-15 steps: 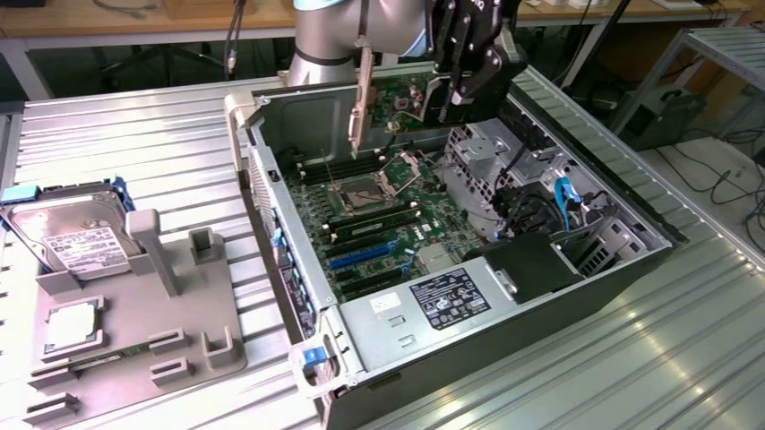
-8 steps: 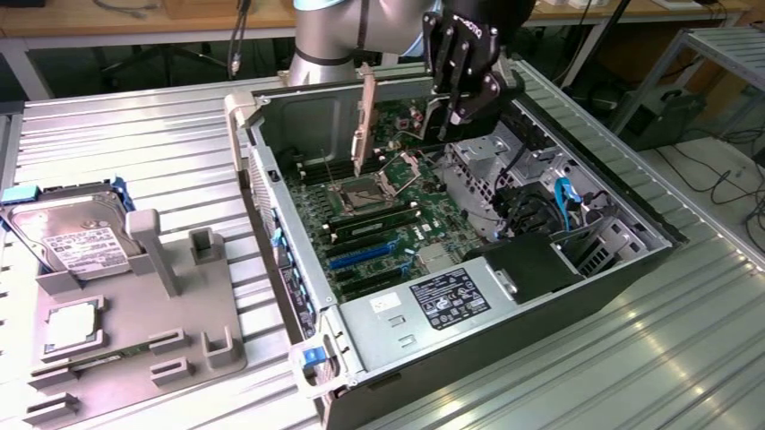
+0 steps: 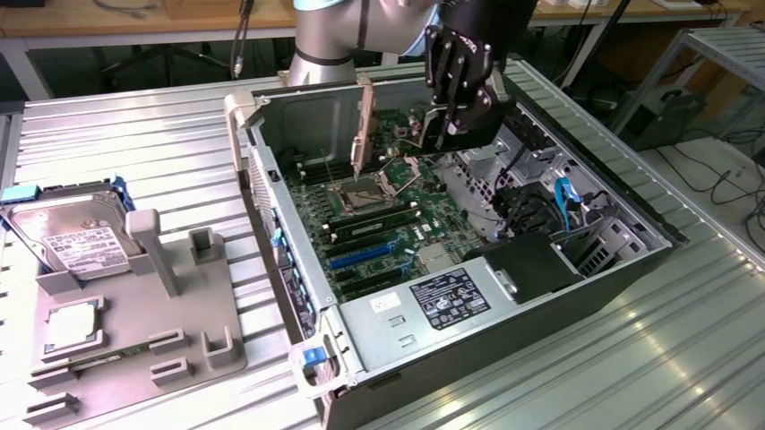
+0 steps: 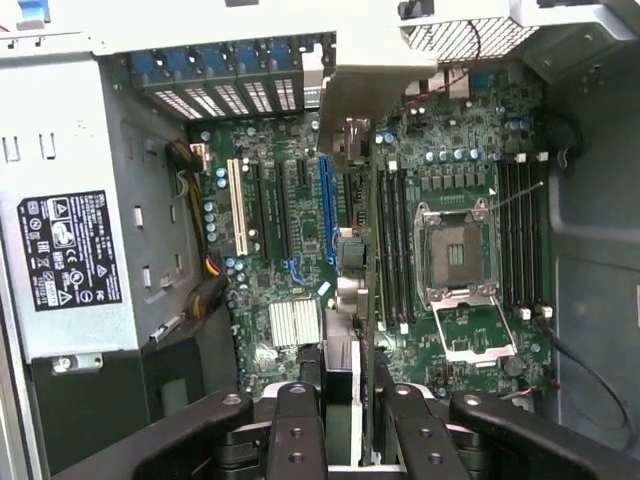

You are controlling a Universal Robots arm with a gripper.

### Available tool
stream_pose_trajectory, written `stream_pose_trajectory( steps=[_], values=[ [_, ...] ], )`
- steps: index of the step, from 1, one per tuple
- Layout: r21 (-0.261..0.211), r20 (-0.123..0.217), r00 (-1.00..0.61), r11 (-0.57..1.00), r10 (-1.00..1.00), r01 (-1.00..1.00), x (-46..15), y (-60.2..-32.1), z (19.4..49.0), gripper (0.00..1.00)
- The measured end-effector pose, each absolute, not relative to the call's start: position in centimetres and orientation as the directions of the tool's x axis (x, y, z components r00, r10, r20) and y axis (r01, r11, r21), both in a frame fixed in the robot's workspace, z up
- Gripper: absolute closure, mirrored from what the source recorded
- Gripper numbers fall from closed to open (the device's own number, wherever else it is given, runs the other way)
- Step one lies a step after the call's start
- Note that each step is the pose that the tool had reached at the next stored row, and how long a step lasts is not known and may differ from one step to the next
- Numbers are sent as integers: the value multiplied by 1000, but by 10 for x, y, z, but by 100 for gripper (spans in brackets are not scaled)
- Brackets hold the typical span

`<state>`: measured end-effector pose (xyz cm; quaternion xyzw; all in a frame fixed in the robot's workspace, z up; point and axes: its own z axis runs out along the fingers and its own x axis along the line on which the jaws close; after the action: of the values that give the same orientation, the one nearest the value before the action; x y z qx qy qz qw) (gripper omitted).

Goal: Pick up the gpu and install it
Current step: 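Insert the gpu into the slot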

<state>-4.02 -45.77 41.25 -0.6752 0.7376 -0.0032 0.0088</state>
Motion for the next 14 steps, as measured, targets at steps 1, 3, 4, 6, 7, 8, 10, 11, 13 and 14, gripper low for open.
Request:
stream_pose_trajectory(
  steps=[1, 3, 4, 6, 7, 8, 10, 11, 13, 14],
  values=[
    [-18, -9, -82, 83, -997, -996, -40, -457, 411, 72],
    [-19, -10, -54, 55, -998, -998, -40, -455, 407, 72],
    [-19, -10, -46, 47, -999, -999, -40, -455, 406, 72],
    [-19, -10, -31, 31, -999, -999, -40, -453, 401, 72],
    [-19, -11, -28, 28, -1000, -999, -40, -453, 399, 72],
    [-19, -11, -24, 24, -1000, -1000, -40, -453, 398, 72],
    [-19, -11, -24, 24, -1000, -1000, -40, -453, 398, 72],
    [-19, -11, -24, 24, -1000, -1000, -40, -453, 398, 72],
    [-19, -11, -24, 24, -1000, -1000, -40, -453, 398, 72],
    [-19, -11, -24, 24, -1000, -1000, -40, -453, 398, 72]
  ],
)
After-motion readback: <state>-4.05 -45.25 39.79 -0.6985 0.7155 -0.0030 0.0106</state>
